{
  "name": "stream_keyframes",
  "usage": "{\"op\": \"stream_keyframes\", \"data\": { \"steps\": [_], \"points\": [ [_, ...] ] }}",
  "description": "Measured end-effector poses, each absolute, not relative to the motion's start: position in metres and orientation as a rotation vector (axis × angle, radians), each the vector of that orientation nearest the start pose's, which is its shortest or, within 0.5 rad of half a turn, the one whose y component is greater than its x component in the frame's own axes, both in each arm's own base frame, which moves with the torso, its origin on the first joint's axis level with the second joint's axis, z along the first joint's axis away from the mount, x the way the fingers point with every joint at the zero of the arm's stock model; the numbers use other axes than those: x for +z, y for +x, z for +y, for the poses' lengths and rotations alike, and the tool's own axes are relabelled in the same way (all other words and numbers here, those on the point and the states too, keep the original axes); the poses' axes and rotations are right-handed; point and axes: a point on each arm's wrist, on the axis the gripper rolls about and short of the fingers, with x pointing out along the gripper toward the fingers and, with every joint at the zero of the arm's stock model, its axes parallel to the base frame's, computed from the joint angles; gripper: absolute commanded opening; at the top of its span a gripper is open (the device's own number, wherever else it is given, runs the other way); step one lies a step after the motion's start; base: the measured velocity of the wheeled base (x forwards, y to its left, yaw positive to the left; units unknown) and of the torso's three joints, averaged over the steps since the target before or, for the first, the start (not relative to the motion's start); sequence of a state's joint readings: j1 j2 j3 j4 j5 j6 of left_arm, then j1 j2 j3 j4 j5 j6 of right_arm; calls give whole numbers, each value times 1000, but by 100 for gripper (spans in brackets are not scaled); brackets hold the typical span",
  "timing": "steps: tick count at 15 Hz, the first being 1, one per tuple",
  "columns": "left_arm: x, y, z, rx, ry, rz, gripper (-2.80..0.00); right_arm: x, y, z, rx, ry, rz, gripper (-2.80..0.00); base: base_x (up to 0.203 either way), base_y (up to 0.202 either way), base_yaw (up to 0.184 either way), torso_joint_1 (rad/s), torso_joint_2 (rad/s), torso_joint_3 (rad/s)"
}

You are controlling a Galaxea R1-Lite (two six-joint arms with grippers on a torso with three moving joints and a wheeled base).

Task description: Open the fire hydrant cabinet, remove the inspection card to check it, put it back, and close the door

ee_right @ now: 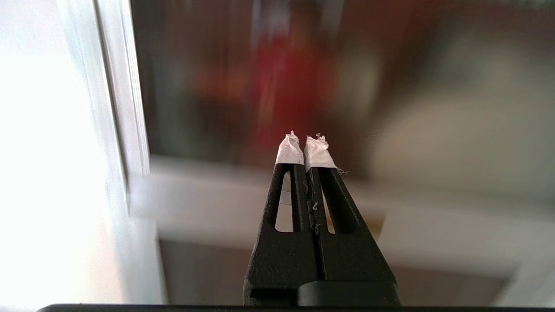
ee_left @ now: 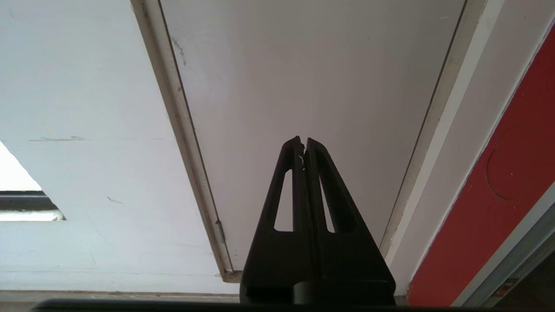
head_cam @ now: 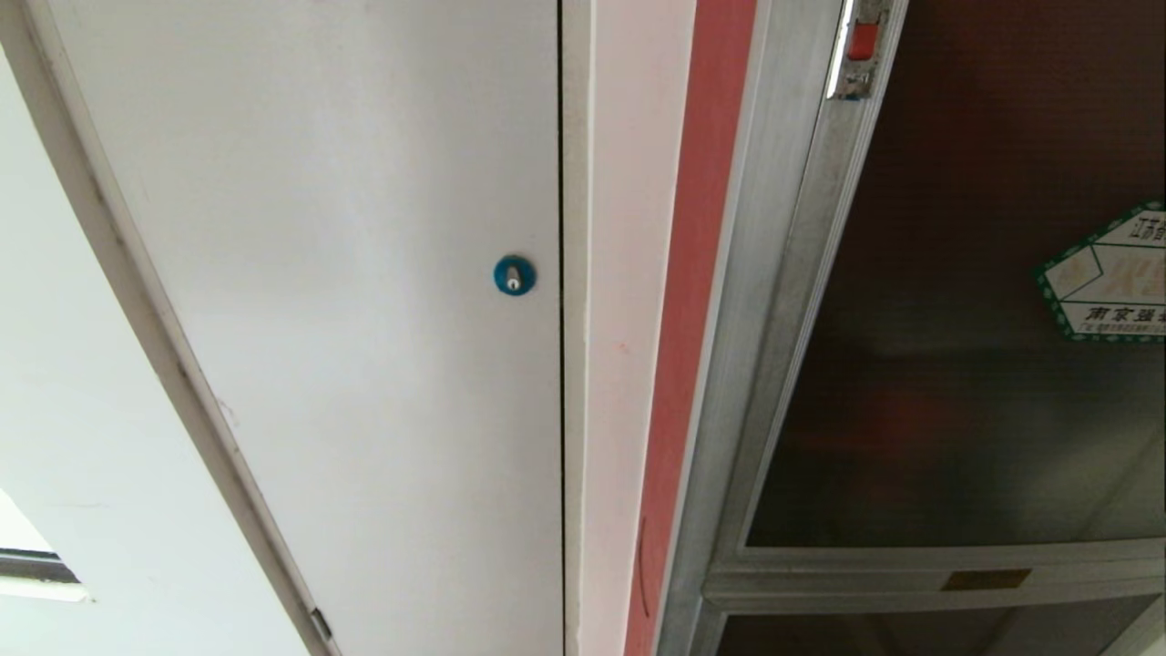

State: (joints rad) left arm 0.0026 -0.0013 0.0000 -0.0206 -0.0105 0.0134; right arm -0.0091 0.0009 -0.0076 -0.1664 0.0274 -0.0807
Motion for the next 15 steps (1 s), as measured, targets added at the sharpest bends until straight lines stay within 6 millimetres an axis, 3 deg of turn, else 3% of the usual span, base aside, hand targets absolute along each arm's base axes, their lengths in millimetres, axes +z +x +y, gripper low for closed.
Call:
{"op": "stream_keyframes", "data": {
  "steps": [4,15],
  "points": [
    [78,-23,0,-8,14,-22,-280,75,-23,1,20,-65,5,-280,0,0,0,0,0,0],
    [78,-23,0,-8,14,-22,-280,75,-23,1,11,9,4,-280,0,0,0,0,0,0]
  ]
}}
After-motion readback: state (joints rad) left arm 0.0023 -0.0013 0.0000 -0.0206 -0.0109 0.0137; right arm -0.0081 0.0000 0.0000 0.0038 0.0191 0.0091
